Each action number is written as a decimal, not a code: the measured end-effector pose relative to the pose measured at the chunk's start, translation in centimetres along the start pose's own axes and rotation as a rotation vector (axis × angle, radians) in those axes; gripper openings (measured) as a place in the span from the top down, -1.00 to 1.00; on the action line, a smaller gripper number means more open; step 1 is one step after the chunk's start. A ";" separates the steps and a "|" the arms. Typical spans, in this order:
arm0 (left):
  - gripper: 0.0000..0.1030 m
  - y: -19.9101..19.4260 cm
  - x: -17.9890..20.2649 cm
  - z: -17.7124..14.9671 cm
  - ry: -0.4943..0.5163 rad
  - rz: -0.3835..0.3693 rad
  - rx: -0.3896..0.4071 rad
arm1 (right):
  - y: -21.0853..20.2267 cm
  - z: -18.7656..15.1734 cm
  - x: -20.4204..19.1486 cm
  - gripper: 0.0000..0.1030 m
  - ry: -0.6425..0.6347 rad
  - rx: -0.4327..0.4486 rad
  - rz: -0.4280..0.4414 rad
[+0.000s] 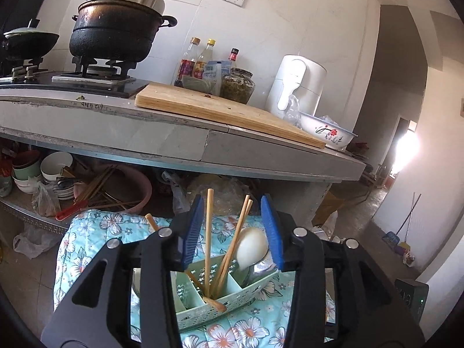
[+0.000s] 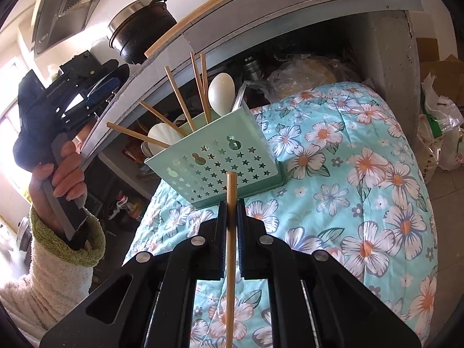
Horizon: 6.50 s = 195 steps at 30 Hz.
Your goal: Organize utensils
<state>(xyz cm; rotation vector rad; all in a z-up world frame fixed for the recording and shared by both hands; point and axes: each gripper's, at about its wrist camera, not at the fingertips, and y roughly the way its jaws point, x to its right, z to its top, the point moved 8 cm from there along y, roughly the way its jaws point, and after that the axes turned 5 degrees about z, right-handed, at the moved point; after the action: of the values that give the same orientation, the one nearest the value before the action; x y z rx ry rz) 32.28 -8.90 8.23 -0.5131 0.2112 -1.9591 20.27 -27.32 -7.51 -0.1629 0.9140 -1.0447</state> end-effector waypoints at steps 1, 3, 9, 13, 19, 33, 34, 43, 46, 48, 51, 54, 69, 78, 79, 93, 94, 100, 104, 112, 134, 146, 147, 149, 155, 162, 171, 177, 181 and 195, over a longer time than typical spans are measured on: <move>0.14 -0.6 0.1 -0.1 0.001 -0.005 0.007 | -0.2 0.2 -0.2 0.86 -0.005 0.005 -0.002; 0.03 -1.9 0.2 -0.5 0.005 -0.009 0.020 | -0.7 0.7 -0.6 0.87 -0.020 0.021 -0.008; -0.31 -5.9 -0.5 -3.1 0.050 0.029 0.043 | -2.2 4.0 -2.8 0.88 -0.086 0.090 -0.017; -0.44 -7.9 -2.3 -5.5 0.043 0.073 0.040 | -2.7 6.9 -5.1 0.88 -0.150 0.149 -0.018; -0.50 -9.4 -5.5 -10.2 0.050 0.151 -0.022 | -3.8 11.5 -9.2 0.88 -0.246 0.242 -0.011; -0.54 -9.3 -10.0 -18.6 0.043 0.229 -0.172 | -3.4 19.6 -14.2 0.88 -0.335 0.376 -0.045; -0.54 -9.4 -10.2 -18.8 0.043 0.231 -0.173 | -2.9 19.9 -14.3 0.88 -0.342 0.373 -0.055; -0.57 -9.3 -11.1 -18.7 0.041 0.243 -0.167 | 2.2 19.1 -13.7 0.88 -0.380 0.296 -0.144; -0.58 -9.2 -11.2 -18.9 0.042 0.243 -0.169 | 3.5 18.4 -13.1 0.88 -0.377 0.260 -0.152; -0.59 -9.1 -11.2 -18.9 0.040 0.242 -0.170 | 4.4 17.7 -12.7 0.87 -0.377 0.229 -0.159; -0.62 -9.1 -11.1 -18.9 0.034 0.241 -0.169 | 6.1 16.1 -12.0 0.87 -0.378 0.157 -0.168; -0.63 -9.2 -10.8 -18.8 0.029 0.245 -0.170 | 6.6 14.6 -11.4 0.76 -0.377 0.119 -0.176; -0.84 -11.1 -6.5 -17.2 0.069 0.318 -0.117 | -2.7 6.2 -8.3 -0.21 -0.261 0.187 -0.148; -0.84 -12.2 -4.0 -16.6 0.052 0.406 -0.139 | -4.7 -1.8 -6.7 -0.66 -0.249 0.138 -0.244; -0.84 -12.3 -3.8 -16.6 0.057 0.425 -0.143 | -4.9 -2.4 -6.5 -0.70 -0.245 0.140 -0.258; -0.84 -12.6 -0.1 -16.5 0.165 0.563 -0.183 | -7.3 -6.2 -5.7 -0.87 -0.286 0.152 -0.432; -0.84 -12.5 0.1 -16.5 0.164 0.562 -0.189 | -7.3 -6.2 -5.7 -0.87 -0.296 0.148 -0.440; -0.84 -13.2 0.6 -15.9 0.163 0.586 -0.164 | -7.7 -6.1 -6.6 -0.87 -0.329 0.147 -0.463; -0.84 -13.7 0.3 -15.5 0.128 0.582 -0.140 | -7.8 -5.8 -6.8 -0.87 -0.327 0.152 -0.472; -0.84 -13.8 -0.8 -15.1 0.088 0.608 -0.144 | -8.1 -4.9 -6.6 -0.87 -0.296 0.165 -0.499; -0.84 -15.0 -2.5 -14.4 0.073 0.631 -0.117 | -8.2 -3.9 -7.5 -0.87 -0.297 0.195 -0.497; -0.84 -15.5 -4.0 -14.8 0.068 0.661 -0.124 | -7.9 -4.0 -7.6 -0.87 -0.300 0.184 -0.502; -0.84 -15.6 -4.1 -14.7 0.068 0.664 -0.121 | -7.8 -4.0 -7.6 -0.87 -0.303 0.182 -0.502; -0.84 -15.8 -4.3 -14.7 0.068 0.668 -0.120 | -7.8 -4.0 -7.6 -0.87 -0.305 0.180 -0.505; -0.84 -15.9 -4.5 -15.0 0.072 0.664 -0.138 | -8.2 -3.9 -7.3 -0.87 -0.307 0.181 -0.520; -0.84 -16.5 -5.2 -15.8 0.092 0.688 -0.153 | -8.7 -3.7 -6.7 -0.87 -0.295 0.187 -0.533; -0.84 -17.3 -7.3 -16.1 0.082 0.739 -0.155 | -9.4 -3.2 -6.1 -0.87 -0.291 0.201 -0.554; -0.84 -17.4 -7.8 -16.0 0.069 0.739 -0.156 | -9.8 -3.0 -5.6 -0.87 -0.279 0.209 -0.563; -0.84 -17.4 -7.6 -16.1 0.075 0.734 -0.154 | -9.8 -3.1 -5.6 -0.87 -0.282 0.209 -0.562; -0.84 -17.2 -6.4 -15.8 0.083 0.692 -0.148 | -9.9 -3.0 -5.8 -0.87 -0.287 0.214 -0.551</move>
<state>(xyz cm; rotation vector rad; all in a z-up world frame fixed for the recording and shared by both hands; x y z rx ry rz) 13.43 3.08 -1.14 -0.3840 0.5160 -1.2932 10.40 -27.03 -0.93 -0.3887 0.4962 -1.5739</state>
